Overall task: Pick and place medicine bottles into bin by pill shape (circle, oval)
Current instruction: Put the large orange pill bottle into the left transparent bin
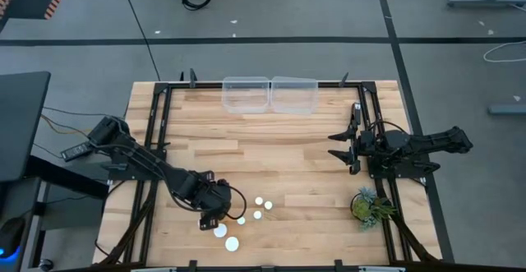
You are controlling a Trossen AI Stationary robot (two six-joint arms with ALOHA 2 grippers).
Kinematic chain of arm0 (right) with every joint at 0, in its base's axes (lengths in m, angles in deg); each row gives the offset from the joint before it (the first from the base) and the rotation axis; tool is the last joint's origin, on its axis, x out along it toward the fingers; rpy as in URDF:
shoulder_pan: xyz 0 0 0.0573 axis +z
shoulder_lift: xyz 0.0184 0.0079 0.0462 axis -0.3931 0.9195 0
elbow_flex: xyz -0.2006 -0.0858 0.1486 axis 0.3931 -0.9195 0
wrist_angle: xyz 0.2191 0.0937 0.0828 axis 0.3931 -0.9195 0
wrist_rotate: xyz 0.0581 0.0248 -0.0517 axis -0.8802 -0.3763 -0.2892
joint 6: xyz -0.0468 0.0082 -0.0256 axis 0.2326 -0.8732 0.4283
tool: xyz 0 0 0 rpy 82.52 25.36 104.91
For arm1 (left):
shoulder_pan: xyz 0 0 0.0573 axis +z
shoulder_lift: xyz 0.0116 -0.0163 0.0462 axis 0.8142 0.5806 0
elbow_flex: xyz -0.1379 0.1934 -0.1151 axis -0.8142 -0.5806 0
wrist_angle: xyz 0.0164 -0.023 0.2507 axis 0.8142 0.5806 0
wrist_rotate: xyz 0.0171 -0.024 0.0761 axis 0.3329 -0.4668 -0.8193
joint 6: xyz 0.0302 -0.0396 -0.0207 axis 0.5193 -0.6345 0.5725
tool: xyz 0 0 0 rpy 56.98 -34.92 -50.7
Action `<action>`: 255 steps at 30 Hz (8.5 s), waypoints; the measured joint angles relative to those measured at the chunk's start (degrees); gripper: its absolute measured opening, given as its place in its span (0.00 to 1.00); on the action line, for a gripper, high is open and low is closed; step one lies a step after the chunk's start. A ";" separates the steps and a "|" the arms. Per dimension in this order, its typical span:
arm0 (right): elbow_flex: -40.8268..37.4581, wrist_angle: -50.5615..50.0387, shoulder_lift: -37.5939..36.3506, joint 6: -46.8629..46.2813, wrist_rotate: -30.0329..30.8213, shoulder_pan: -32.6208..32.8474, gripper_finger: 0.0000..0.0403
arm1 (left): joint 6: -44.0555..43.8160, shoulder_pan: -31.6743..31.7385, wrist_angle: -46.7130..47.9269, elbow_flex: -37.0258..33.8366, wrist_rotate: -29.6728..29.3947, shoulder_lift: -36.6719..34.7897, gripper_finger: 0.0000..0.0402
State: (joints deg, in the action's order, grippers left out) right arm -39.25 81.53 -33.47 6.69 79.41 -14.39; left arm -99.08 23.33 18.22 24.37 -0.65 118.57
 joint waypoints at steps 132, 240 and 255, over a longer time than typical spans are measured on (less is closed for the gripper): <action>0.00 0.04 0.02 0.00 0.00 0.01 0.63 | 15.21 16.03 7.33 10.89 3.38 8.02 0.51; 0.00 0.02 0.00 0.00 0.00 0.02 0.63 | 43.97 68.40 -10.79 21.46 1.88 20.83 0.54; 0.00 0.02 0.00 0.00 0.00 0.01 0.63 | 45.30 69.26 -6.63 21.42 -2.47 23.64 0.55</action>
State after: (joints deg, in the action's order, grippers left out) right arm -39.26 81.55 -33.47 6.69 79.41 -14.38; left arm -53.78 92.59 11.59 45.79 -3.12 142.21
